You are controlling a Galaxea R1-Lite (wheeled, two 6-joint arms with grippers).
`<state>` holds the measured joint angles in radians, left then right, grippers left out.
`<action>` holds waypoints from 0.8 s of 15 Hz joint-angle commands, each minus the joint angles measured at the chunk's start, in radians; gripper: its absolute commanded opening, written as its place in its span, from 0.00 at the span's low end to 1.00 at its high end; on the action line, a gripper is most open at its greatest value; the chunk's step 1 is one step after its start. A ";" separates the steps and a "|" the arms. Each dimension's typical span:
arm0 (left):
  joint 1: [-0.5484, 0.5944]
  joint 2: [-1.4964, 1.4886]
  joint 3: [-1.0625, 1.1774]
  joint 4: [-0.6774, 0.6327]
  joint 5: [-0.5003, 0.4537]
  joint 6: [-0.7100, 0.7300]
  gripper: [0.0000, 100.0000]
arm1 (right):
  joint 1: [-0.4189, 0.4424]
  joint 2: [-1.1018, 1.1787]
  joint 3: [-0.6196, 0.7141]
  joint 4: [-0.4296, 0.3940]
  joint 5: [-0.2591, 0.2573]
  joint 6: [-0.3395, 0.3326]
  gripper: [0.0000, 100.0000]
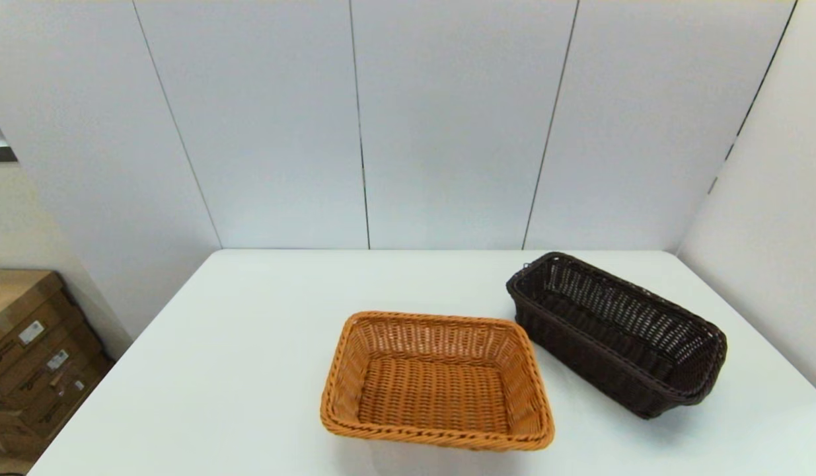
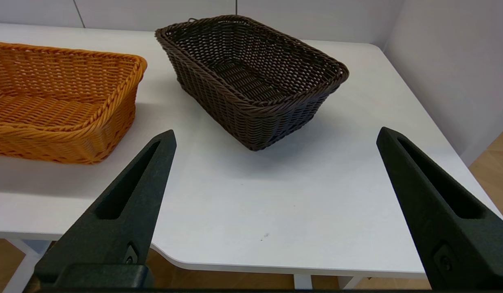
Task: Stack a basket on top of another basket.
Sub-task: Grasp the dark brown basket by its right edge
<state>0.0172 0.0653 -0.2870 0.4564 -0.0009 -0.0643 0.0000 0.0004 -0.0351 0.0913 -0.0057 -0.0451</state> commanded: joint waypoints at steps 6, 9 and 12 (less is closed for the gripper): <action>-0.005 -0.067 0.267 -0.409 0.032 0.052 1.00 | 0.000 -0.002 0.001 -0.004 0.001 -0.007 1.00; -0.005 -0.067 0.269 -0.412 0.032 0.052 1.00 | 0.000 -0.002 0.001 -0.002 0.003 -0.001 1.00; -0.003 -0.067 0.269 -0.412 0.032 0.050 1.00 | 0.000 -0.002 -0.014 0.012 0.009 -0.050 1.00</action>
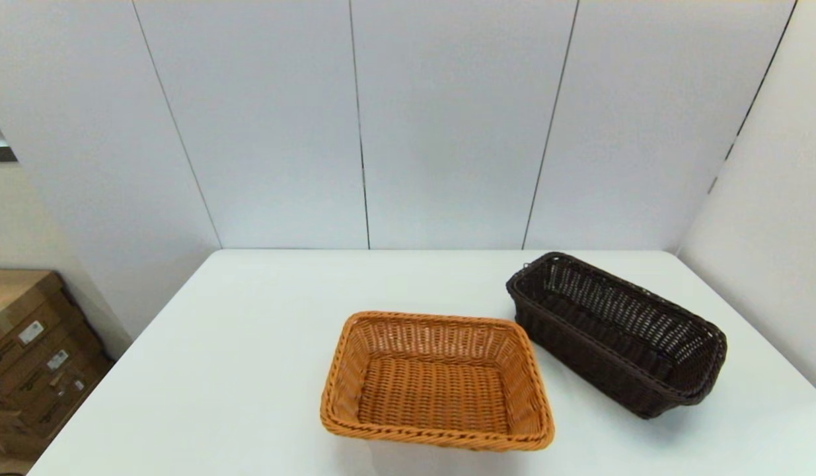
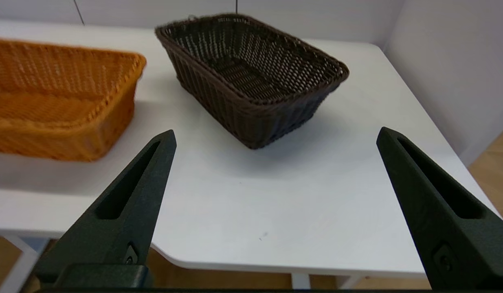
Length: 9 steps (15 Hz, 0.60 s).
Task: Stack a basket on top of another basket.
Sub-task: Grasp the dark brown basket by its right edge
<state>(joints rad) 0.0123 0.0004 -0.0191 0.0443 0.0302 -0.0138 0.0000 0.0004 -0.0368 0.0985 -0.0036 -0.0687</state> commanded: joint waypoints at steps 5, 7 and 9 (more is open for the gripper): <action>0.000 -0.002 0.002 0.000 0.002 -0.018 1.00 | -0.003 0.271 -0.293 0.018 0.001 0.006 1.00; 0.001 -0.002 0.002 -0.001 0.004 -0.028 1.00 | -0.021 0.392 -0.407 0.020 -0.001 0.007 1.00; 0.000 -0.002 0.001 0.000 0.005 -0.026 1.00 | -0.038 0.506 -0.489 0.032 -0.003 0.006 1.00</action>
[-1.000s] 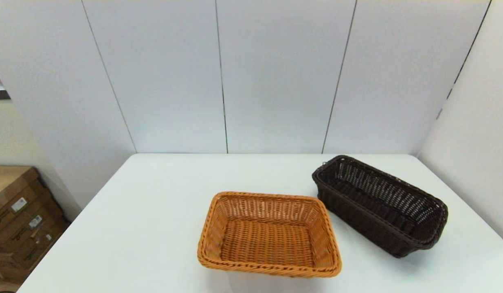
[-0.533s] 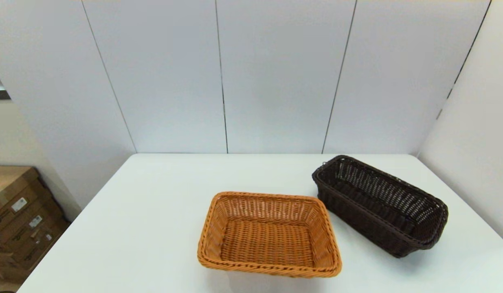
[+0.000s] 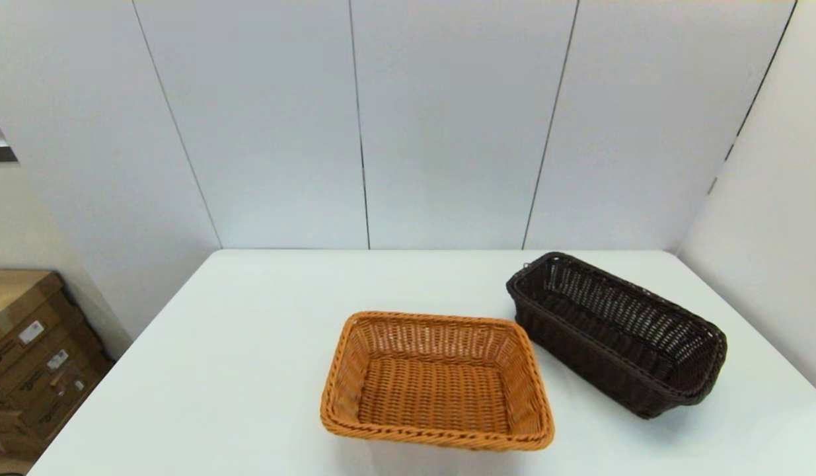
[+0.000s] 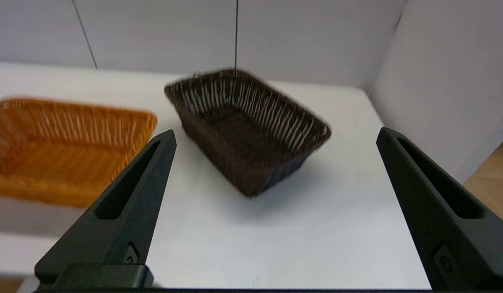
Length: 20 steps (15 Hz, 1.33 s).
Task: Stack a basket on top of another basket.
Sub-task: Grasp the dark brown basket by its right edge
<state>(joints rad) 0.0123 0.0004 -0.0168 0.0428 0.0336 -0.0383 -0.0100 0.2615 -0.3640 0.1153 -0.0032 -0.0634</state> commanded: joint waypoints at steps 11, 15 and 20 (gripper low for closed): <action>0.000 -0.002 -0.002 0.000 0.002 -0.017 1.00 | 0.033 0.915 -0.592 0.457 -0.069 0.363 1.00; 0.000 -0.002 -0.002 0.000 0.003 -0.037 1.00 | 0.059 1.144 -0.713 0.537 -0.100 0.582 1.00; 0.000 -0.002 -0.002 0.000 0.002 -0.051 1.00 | 0.058 1.366 -0.805 0.596 -0.107 0.726 1.00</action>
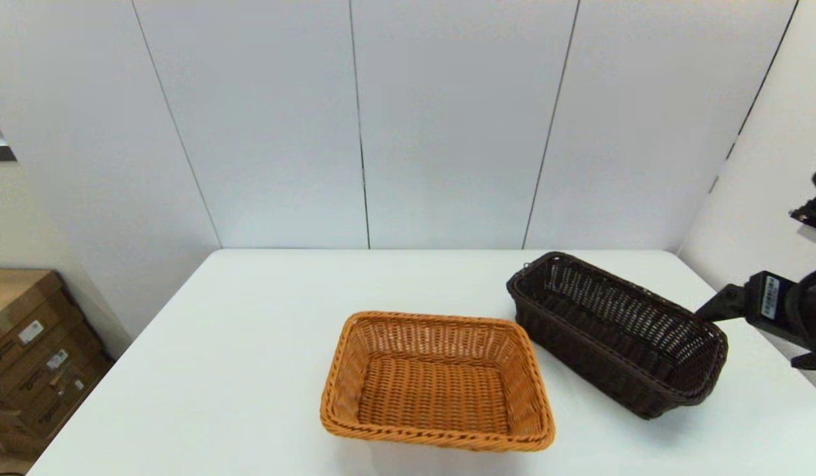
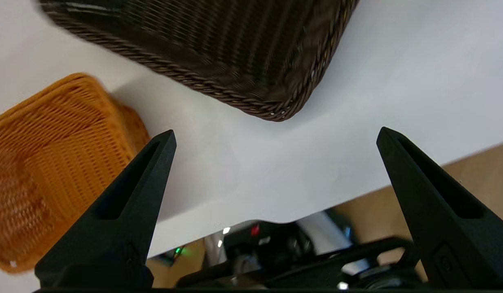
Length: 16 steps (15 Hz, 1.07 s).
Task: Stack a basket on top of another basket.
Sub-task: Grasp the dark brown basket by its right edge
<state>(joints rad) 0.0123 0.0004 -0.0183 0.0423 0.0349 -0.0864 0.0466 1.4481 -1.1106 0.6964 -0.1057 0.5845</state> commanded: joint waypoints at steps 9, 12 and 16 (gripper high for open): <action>0.000 -0.002 0.000 0.001 0.000 -0.003 1.00 | -0.070 0.491 -0.172 0.009 0.000 0.155 1.00; 0.000 -0.002 0.000 0.001 0.000 -0.003 1.00 | -0.136 0.531 -0.193 0.009 0.003 0.149 1.00; 0.000 -0.002 0.000 0.001 0.000 -0.003 1.00 | -0.191 0.574 -0.215 0.011 0.028 0.137 1.00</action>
<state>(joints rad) 0.0123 0.0004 -0.0183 0.0428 0.0345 -0.0883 -0.1287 1.9951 -1.3191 0.7017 -0.0828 0.7200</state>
